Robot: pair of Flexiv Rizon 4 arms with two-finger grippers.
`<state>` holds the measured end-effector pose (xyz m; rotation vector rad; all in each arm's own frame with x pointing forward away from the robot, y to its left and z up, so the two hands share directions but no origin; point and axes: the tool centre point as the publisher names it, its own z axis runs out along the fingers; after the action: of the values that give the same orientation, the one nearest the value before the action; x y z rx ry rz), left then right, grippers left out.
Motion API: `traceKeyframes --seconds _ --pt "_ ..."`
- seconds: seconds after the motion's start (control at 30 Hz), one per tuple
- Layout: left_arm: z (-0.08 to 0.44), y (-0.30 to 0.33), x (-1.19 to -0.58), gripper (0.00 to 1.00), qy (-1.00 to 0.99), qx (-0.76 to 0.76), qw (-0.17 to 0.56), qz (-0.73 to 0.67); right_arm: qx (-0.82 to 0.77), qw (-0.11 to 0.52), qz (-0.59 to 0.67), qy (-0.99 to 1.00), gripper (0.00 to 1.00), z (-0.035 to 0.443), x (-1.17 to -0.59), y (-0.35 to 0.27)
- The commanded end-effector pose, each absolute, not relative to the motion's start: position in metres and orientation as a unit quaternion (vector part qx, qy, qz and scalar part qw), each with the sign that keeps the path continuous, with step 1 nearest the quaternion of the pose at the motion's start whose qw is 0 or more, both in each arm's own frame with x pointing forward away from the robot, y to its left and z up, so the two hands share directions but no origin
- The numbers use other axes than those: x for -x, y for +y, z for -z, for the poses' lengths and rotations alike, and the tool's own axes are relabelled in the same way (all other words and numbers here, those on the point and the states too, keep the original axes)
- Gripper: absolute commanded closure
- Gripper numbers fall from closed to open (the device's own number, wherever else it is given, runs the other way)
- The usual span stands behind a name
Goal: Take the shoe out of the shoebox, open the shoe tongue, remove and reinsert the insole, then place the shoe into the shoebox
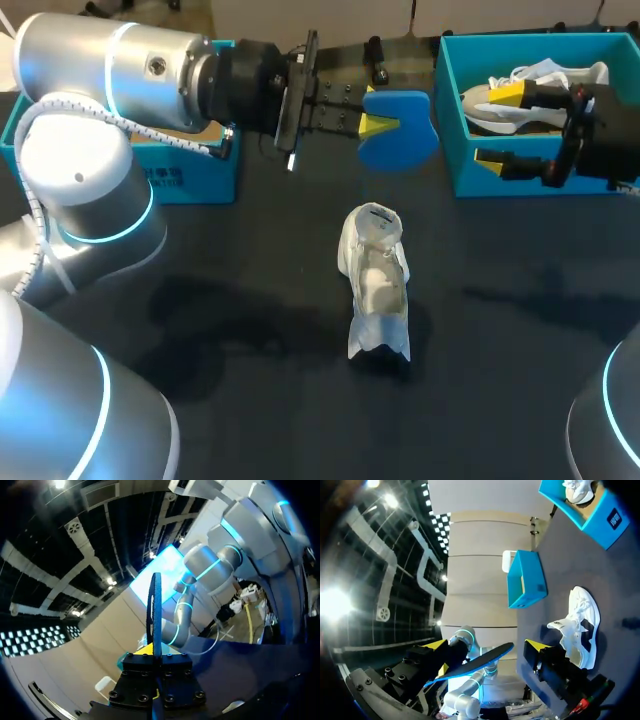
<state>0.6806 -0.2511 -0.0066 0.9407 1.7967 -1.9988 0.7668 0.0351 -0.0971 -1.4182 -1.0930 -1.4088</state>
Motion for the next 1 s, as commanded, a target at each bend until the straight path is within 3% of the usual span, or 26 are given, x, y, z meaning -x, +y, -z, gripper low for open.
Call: traceKeyframes --seconds 0.03,0.13,0.27,1.0 --pt "0.015 -0.258 -0.678 1.0 0.596 -0.348 0.208 0.693 0.566 0.418 0.562 -0.435 0.0 0.097 -0.767 0.036" --pt "0.024 -0.263 -0.682 1.0 0.543 -0.426 0.303 0.658 0.562 0.424 0.562 -0.435 0.0 0.096 -0.764 0.034" --pt "0.035 -0.266 -0.686 1.0 0.482 -0.491 0.373 0.622 0.569 0.441 0.547 -0.428 0.0 0.097 -0.761 0.035" --pt "0.069 -0.272 -0.703 1.0 0.369 -0.647 0.457 0.487 0.566 0.45 0.524 -0.45 0.0 0.083 -0.763 0.056"
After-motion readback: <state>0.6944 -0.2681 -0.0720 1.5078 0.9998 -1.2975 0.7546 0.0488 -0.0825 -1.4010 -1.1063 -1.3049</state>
